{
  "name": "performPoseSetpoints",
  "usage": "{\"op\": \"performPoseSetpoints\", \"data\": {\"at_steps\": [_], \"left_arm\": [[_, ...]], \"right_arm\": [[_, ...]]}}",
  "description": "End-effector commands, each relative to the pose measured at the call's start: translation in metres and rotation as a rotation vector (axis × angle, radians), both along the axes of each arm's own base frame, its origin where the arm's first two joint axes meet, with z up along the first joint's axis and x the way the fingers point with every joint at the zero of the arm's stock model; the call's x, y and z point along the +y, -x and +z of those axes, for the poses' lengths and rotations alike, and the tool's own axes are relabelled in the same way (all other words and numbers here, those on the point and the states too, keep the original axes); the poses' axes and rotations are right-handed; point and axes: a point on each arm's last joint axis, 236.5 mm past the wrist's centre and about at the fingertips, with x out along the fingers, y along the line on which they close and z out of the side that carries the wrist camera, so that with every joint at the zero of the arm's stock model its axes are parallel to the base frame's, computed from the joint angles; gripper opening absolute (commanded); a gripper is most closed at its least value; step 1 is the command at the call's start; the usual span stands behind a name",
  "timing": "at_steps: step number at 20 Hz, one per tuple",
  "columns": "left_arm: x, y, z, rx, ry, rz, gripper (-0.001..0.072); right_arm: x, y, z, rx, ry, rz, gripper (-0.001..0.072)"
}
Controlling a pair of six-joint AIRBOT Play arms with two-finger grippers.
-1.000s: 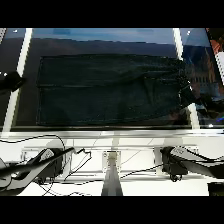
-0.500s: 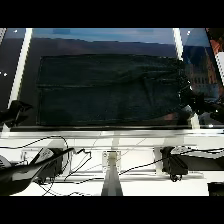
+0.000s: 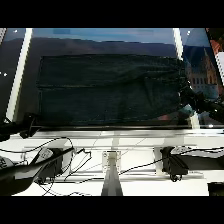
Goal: Fold the clothes and pants, and hang the long-sleeved shirts on hangers.
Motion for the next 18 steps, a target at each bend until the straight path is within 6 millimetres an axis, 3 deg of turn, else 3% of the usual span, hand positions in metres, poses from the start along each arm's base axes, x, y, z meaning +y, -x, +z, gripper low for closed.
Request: {"op": "performPoseSetpoints", "data": {"at_steps": [1,2,4,5,6,7,10,12,15,18], "left_arm": [[0.005,-0.002,-0.023,-0.021,-0.043,0.098,0.0630],[0.008,-0.008,-0.025,-0.046,-0.064,0.120,0.0577],[0.013,-0.026,-0.023,-0.103,-0.111,0.122,0.0380],[0.014,-0.036,-0.021,-0.130,-0.131,0.125,0.0237],[0.014,-0.047,-0.017,-0.162,-0.148,0.119,0.0068],[0.013,-0.057,-0.010,-0.196,-0.159,0.096,0.0028],[0.019,-0.081,0.023,-0.270,-0.177,0.041,0.0027],[0.029,-0.091,0.052,-0.313,-0.219,-0.008,0.0027],[0.040,-0.097,0.096,-0.390,-0.291,-0.025,0.0027],[0.045,-0.096,0.121,-0.441,-0.369,-0.021,0.0025]], "right_arm": [[0.002,0.000,0.000,-0.002,-0.003,0.006,0.0371],[0.003,0.000,0.001,-0.003,-0.006,0.009,0.0371],[0.004,0.000,0.001,-0.004,-0.011,0.014,0.0365],[0.006,0.000,0.002,-0.005,-0.018,0.020,0.0246],[0.009,0.001,0.003,-0.007,-0.029,0.029,0.0060],[0.014,0.001,0.006,-0.011,-0.044,0.043,0.0034],[0.020,0.004,0.026,-0.021,-0.018,0.138,0.0034],[0.005,0.015,0.043,0.017,0.105,0.148,0.0033],[-0.025,0.058,0.075,0.171,0.323,0.092,0.0033],[-0.044,0.093,0.123,0.235,0.514,0.005,0.0033]]}}
